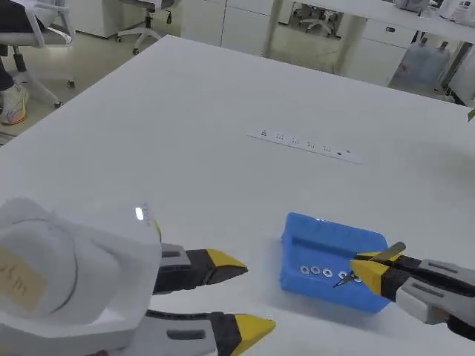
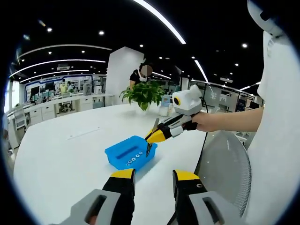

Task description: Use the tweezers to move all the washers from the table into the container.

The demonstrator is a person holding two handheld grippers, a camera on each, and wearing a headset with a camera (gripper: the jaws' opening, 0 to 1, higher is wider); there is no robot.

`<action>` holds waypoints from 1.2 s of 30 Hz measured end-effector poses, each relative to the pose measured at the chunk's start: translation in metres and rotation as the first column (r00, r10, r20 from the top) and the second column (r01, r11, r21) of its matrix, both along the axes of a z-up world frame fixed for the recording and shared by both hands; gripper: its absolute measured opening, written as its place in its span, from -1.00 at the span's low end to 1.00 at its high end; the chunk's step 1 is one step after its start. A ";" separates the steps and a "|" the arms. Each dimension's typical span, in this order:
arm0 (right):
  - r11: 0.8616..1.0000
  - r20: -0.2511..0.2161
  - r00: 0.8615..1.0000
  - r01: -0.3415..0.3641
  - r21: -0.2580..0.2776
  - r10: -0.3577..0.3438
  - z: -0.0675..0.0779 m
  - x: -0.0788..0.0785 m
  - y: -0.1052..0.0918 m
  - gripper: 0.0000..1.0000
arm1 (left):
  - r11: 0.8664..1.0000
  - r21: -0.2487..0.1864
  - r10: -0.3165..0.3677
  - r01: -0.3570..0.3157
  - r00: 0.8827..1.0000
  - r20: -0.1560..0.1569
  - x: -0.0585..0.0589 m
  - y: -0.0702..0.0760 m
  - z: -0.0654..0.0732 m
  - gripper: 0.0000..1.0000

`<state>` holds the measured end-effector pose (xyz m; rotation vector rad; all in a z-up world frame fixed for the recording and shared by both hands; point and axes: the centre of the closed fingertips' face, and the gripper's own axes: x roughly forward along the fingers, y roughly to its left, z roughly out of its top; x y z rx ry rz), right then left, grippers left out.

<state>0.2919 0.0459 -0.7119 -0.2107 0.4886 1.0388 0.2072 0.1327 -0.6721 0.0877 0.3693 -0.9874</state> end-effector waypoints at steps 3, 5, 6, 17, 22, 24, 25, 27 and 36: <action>0.996 -0.015 0.997 -0.070 -0.057 0.069 -0.014 -0.014 -0.002 -0.95 | 0.998 0.012 -0.054 0.055 0.998 -0.009 0.001 -0.012 -0.005 -0.67; 0.985 -0.024 0.991 -0.134 -0.110 0.132 -0.023 -0.027 -0.001 -0.95 | 0.994 0.034 -0.104 0.104 0.995 -0.011 0.001 -0.021 -0.008 -0.85; 0.974 -0.016 0.985 -0.170 -0.150 0.169 -0.030 -0.031 -0.003 -0.95 | 0.992 0.037 -0.122 0.122 0.993 -0.002 0.001 -0.025 -0.008 -0.92; 0.833 -0.070 0.904 -0.417 -0.364 0.422 -0.063 -0.074 0.004 -0.95 | 0.969 0.056 -0.241 0.242 0.970 -0.026 0.004 -0.063 -0.019 -0.93; 0.786 -0.082 0.878 -0.460 -0.412 0.471 -0.066 -0.082 0.007 -0.95 | 0.952 0.102 -0.287 0.289 0.957 -0.034 0.001 -0.074 -0.029 -0.90; 0.764 -0.088 0.869 -0.472 -0.440 0.487 -0.067 -0.083 0.006 -0.95 | 0.948 0.110 -0.298 0.300 0.954 -0.038 0.000 -0.076 -0.031 -0.88; 0.750 -0.091 0.864 -0.478 -0.457 0.495 -0.068 -0.084 0.005 -0.95 | 0.945 0.114 -0.306 0.308 0.951 -0.038 0.000 -0.078 -0.032 -0.88; 0.738 -0.091 0.858 -0.485 -0.470 0.506 -0.068 -0.085 0.005 -0.95 | 0.940 0.114 -0.318 0.321 0.947 -0.040 -0.002 -0.082 -0.033 -0.86; 0.649 -0.112 0.831 -0.502 -0.571 0.545 -0.074 -0.085 -0.007 -0.95 | 0.902 0.210 -0.385 0.377 0.923 -0.002 -0.005 -0.100 -0.049 -0.85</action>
